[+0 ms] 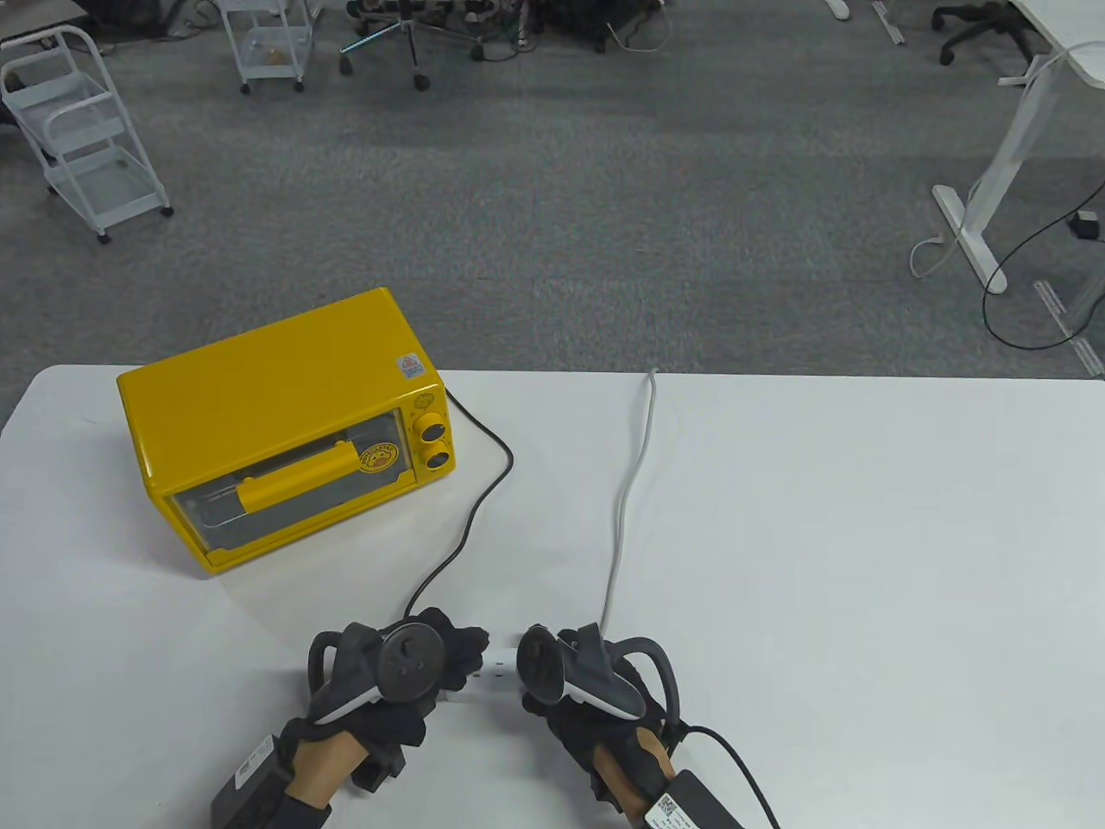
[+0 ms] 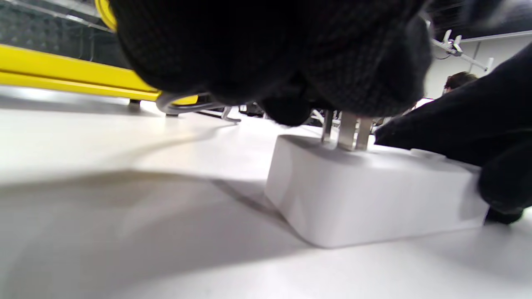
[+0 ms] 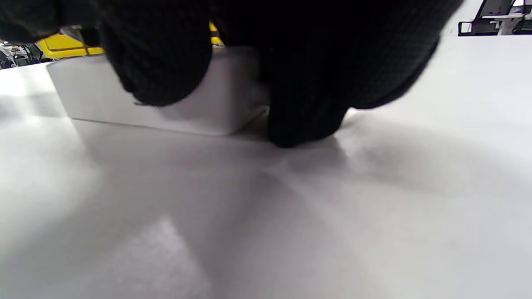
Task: Plug the oven into the power strip
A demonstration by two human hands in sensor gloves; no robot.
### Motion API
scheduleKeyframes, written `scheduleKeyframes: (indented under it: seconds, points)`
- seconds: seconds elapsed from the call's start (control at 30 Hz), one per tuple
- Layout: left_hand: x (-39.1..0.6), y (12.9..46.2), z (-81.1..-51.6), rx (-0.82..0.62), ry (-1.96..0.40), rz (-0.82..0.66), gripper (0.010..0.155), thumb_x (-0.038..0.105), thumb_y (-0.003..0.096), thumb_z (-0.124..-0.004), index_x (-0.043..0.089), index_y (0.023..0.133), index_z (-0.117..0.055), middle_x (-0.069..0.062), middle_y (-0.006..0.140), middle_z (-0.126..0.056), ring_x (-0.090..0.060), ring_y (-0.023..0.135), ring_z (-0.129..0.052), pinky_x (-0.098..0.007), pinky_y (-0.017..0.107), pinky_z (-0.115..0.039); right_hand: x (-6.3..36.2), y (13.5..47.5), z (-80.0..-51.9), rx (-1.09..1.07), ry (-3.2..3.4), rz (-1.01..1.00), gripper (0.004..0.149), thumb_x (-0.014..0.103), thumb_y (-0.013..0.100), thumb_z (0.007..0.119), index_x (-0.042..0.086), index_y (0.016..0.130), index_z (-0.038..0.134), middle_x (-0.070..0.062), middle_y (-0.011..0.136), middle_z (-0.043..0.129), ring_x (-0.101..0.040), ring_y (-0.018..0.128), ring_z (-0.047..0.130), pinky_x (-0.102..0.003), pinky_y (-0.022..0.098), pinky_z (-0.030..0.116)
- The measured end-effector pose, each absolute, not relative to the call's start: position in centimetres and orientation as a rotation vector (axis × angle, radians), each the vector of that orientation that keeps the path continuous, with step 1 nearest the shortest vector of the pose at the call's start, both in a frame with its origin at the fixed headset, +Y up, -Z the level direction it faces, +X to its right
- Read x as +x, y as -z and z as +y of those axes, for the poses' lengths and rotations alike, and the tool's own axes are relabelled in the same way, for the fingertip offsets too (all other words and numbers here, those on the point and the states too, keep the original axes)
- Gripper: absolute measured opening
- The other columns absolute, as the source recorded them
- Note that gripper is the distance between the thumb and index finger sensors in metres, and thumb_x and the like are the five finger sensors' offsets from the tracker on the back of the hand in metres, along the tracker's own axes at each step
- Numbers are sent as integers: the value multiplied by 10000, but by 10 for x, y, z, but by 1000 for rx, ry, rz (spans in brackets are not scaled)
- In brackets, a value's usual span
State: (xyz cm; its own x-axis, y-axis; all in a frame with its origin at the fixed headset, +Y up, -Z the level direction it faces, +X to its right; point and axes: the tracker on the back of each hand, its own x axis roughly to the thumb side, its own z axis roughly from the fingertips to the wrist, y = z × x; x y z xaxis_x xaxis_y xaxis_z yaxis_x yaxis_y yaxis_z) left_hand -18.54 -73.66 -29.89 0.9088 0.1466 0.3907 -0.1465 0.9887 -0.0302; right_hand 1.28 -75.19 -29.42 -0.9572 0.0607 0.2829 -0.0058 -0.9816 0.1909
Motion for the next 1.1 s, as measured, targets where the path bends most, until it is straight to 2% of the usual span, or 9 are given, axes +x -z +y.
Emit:
scheduleKeyframes:
  seconds: [0.23,0.37,0.4,0.43,0.63,0.8,1.0,1.07,1.1]
  points:
    - [-165,303,-730,-28,14,-434,564,392,298,-899,429,861,-903,-14,781,-975,-97,427,-959,-318,364,-906,11,294,-752,467,-3067,286,736,467,407,830,210,1064,622,-141,893,828,-198,611,1020,-401,506,854]
    - [-164,309,-732,-123,-1,-370,567,399,297,-898,432,862,-878,3,786,-969,-84,429,-965,-307,362,-915,12,294,-752,467,-3053,283,734,466,406,835,217,1063,624,-139,893,827,-198,609,1018,-401,505,852]
    - [-162,314,-737,-192,33,-356,568,403,297,-888,437,863,-843,12,792,-931,-75,435,-957,-297,368,-915,12,294,-752,474,-3041,280,732,464,406,835,223,1063,622,-140,895,824,-200,612,1016,-403,508,850]
    - [-168,308,-739,-120,-26,-376,567,399,293,-891,424,858,-855,7,788,-934,-81,431,-958,-302,365,-916,13,294,-753,476,-3040,276,732,465,405,835,222,1063,624,-139,894,825,-200,609,1017,-403,506,851]
    - [-160,305,-738,-119,35,-266,556,392,294,-884,456,846,-859,17,821,-931,-89,482,-970,-331,401,-922,13,294,-754,466,-3046,273,732,468,406,833,220,1062,625,-139,891,827,-198,608,1016,-402,503,852]
    - [-165,302,-741,-121,-9,-260,559,401,311,-875,450,867,-843,11,834,-908,-87,500,-948,-329,413,-908,13,293,-754,458,-3042,264,734,469,409,827,225,1067,613,-145,899,818,-196,616,1009,-406,509,846]
    - [-175,299,-739,-140,-76,-282,582,460,381,-836,396,960,-821,3,930,-881,-86,581,-945,-324,466,-899,15,293,-755,453,-3040,248,733,480,412,819,234,1069,607,-145,904,810,-192,621,1001,-408,510,842]
    - [-184,296,-736,-119,-128,-267,621,481,399,-803,371,1010,-774,19,1085,-791,-109,633,-947,-348,491,-895,15,292,-755,455,-3053,238,733,483,413,814,237,1070,604,-148,910,805,-196,627,998,-411,513,839]
    - [-192,295,-732,-96,-162,-253,635,485,405,-793,358,1027,-755,13,1105,-770,-115,642,-943,-356,497,-889,14,292,-755,458,-3058,236,735,484,414,812,236,1072,600,-148,911,804,-198,627,997,-412,515,837]
